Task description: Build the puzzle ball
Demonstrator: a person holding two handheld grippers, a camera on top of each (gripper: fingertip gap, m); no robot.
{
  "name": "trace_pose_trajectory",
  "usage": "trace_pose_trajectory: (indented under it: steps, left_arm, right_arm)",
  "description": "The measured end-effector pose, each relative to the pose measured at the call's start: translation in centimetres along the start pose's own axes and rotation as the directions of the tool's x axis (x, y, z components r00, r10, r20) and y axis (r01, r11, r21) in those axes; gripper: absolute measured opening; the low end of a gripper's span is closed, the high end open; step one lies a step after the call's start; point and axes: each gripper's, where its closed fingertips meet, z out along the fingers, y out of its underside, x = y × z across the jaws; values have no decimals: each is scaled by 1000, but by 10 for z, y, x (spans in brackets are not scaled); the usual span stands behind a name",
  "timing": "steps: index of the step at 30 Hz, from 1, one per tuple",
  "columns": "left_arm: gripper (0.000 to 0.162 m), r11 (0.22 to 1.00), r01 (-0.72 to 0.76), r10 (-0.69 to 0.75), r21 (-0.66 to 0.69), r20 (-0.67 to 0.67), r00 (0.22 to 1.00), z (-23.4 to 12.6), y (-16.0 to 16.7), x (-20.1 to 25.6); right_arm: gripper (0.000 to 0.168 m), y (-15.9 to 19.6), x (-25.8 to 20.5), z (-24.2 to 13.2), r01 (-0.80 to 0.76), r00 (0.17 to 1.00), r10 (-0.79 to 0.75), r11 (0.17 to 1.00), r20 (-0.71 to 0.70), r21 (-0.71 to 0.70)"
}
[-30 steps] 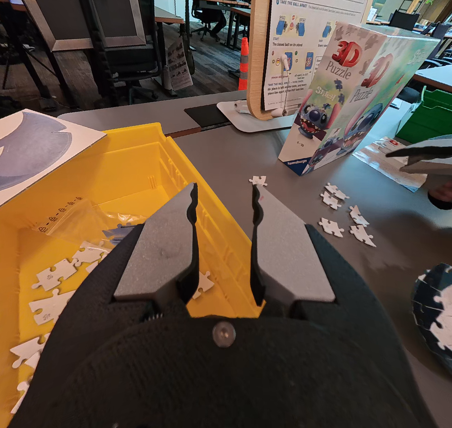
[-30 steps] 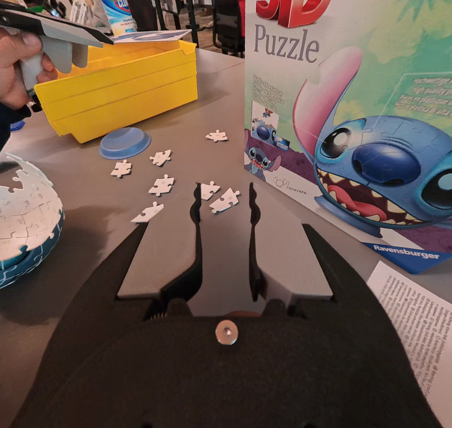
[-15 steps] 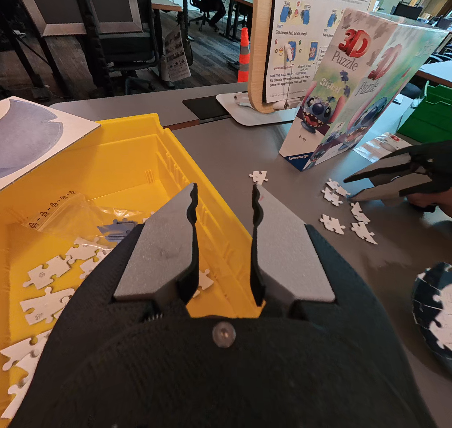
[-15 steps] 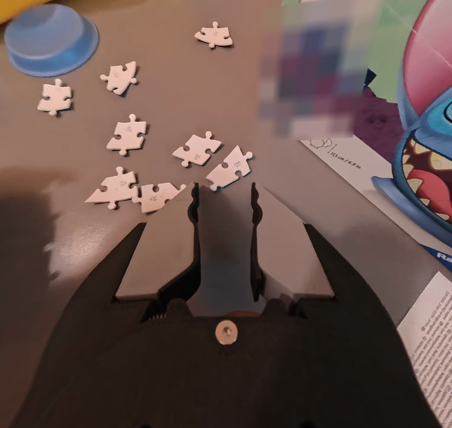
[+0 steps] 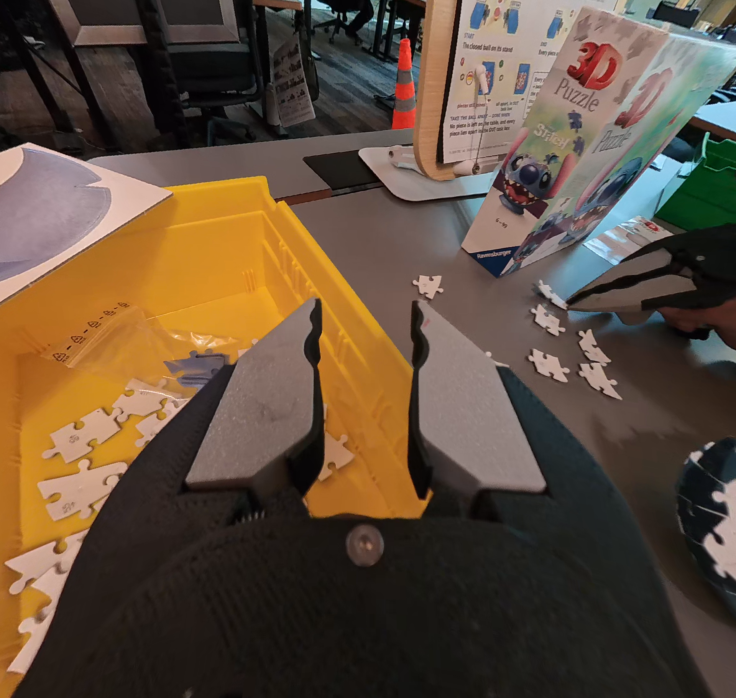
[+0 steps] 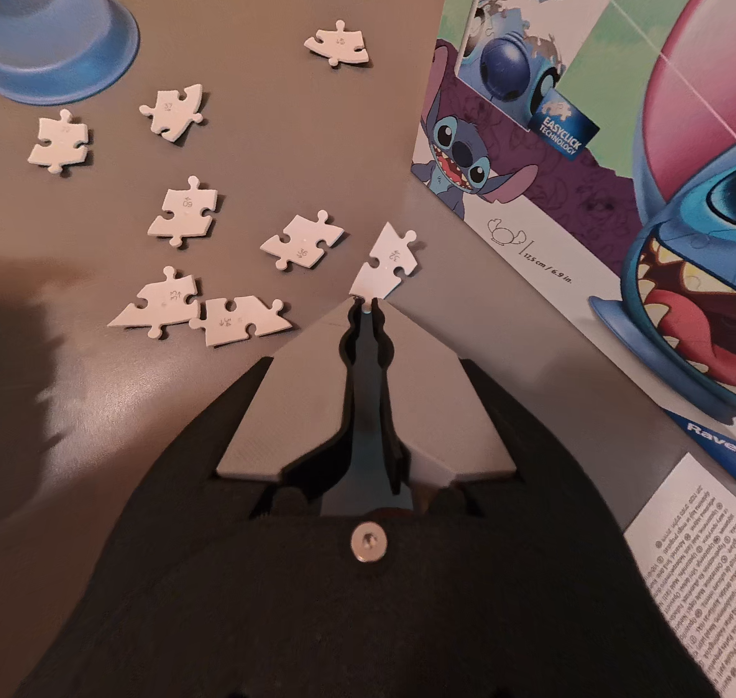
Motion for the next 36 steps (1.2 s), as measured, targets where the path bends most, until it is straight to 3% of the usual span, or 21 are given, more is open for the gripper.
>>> trace_pose_trajectory:
  steps: [36]
  left_arm:
    - [42,999,34,-34,-1,5,999,-1,3,-6]
  right_arm:
    - [1,-21,3,-50,-104,994,93,974,66,203]
